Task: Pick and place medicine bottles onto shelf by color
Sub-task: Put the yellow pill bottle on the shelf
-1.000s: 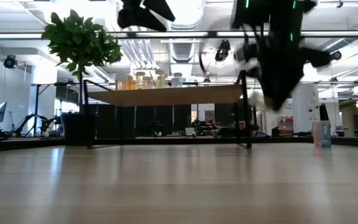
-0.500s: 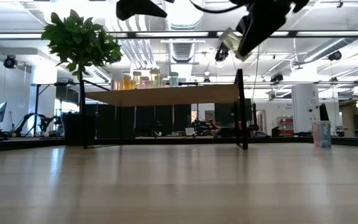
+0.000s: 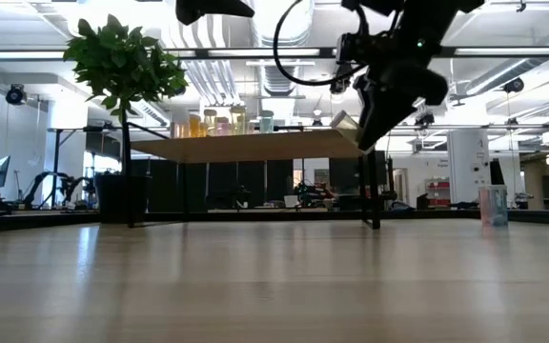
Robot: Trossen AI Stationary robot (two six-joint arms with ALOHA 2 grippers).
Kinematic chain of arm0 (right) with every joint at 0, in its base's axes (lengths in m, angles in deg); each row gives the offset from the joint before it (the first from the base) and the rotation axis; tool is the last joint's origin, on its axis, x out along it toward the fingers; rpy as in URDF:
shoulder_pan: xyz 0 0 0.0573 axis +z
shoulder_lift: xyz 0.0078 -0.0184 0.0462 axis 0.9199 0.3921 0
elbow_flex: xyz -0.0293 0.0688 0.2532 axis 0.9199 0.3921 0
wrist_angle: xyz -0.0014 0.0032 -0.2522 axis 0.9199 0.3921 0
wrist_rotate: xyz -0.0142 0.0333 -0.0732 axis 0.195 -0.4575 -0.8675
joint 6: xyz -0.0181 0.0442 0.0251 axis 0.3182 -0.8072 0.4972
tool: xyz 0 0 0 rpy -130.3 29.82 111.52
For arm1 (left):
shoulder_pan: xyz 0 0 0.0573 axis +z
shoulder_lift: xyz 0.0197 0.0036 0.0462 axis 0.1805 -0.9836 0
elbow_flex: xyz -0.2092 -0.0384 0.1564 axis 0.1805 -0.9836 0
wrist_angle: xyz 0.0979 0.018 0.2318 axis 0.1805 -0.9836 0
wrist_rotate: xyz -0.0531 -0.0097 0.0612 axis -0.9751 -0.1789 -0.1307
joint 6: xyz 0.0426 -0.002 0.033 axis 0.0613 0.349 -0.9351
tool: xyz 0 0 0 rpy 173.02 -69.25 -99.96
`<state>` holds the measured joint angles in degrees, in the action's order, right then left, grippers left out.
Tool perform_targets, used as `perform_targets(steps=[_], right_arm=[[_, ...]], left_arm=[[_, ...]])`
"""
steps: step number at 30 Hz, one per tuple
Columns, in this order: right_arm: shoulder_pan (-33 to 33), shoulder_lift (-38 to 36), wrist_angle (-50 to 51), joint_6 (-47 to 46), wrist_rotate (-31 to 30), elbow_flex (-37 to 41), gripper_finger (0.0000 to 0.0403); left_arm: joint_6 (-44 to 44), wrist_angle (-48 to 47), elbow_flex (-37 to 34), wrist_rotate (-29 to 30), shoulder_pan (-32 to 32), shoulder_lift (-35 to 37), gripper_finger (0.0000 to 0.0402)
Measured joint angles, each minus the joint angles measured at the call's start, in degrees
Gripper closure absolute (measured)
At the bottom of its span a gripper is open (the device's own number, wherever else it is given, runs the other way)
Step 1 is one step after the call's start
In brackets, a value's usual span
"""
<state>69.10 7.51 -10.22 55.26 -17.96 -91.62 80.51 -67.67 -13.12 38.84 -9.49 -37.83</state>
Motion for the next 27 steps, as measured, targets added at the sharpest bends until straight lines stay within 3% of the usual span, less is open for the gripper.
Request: perform_targets(steps=[15,23,27], right_arm=[[-11.7,-1.6,1.7,12.8,0.8,-0.1,0.0305],[-19.2,-3.9,1.8,18.6,3.9,1.0,0.0305],[-21.8,-5.0,1.8,17.7,8.9,1.3,0.0305]], left_arm=[[0.0,-0.1,0.0,0.0,0.0,0.2,0.0195],[0.0,-0.1,0.0,0.0,0.0,0.2,0.0195],[0.0,0.0,-0.1,0.1,0.1,0.0,0.0195]])
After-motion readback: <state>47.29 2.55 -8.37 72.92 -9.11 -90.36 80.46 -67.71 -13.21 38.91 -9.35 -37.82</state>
